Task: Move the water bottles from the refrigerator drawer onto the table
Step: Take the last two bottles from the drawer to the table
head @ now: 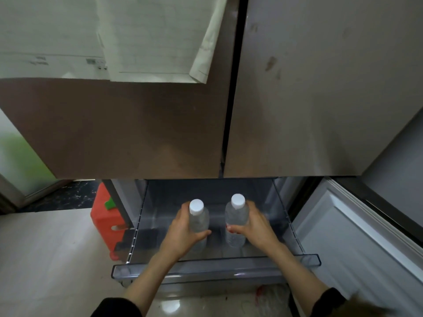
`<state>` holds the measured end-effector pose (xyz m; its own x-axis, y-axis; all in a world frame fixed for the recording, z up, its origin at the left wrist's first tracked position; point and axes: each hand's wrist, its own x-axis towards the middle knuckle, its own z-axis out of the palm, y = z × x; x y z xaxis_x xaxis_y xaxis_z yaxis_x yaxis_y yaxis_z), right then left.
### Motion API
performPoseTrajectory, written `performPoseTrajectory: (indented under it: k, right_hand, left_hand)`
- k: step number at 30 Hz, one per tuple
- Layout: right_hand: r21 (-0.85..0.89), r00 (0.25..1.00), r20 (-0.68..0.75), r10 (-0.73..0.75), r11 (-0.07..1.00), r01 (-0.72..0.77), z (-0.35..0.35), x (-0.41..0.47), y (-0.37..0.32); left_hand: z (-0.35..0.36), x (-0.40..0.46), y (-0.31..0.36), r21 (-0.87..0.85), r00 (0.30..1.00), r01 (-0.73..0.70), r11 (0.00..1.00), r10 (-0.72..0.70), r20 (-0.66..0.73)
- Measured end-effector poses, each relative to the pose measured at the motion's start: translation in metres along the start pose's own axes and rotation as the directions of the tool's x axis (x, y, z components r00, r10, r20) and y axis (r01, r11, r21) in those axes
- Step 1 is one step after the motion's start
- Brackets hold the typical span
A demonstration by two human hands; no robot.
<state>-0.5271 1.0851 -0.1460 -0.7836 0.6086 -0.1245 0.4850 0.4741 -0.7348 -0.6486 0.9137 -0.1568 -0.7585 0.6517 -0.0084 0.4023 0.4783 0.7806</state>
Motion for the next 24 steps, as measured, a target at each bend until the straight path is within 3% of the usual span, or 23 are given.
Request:
performPoseTrajectory:
  k: [9, 17, 24]
  right_hand:
    - [0.035, 0.985, -0.009, -0.171, 0.985, 0.172, -0.012, -0.024, -0.017]
    - [0.255, 0.935, -0.080, -0.345, 0.900, 0.354, -0.053, -0.062, -0.065]
    - [0.540, 0.868, -0.123, -0.482, 0.701, 0.466, -0.070, -0.107, -0.112]
  left_hand:
    - [-0.028, -0.015, 0.015, 0.043, 0.995, -0.092, 0.995, 0.093, -0.037]
    - [-0.072, -0.066, 0.075, -0.027, 0.945, -0.138, 0.990, 0.123, -0.303]
    - [-0.115, -0.135, 0.120, -0.258, 0.827, -0.237, 0.937, 0.054, -0.560]
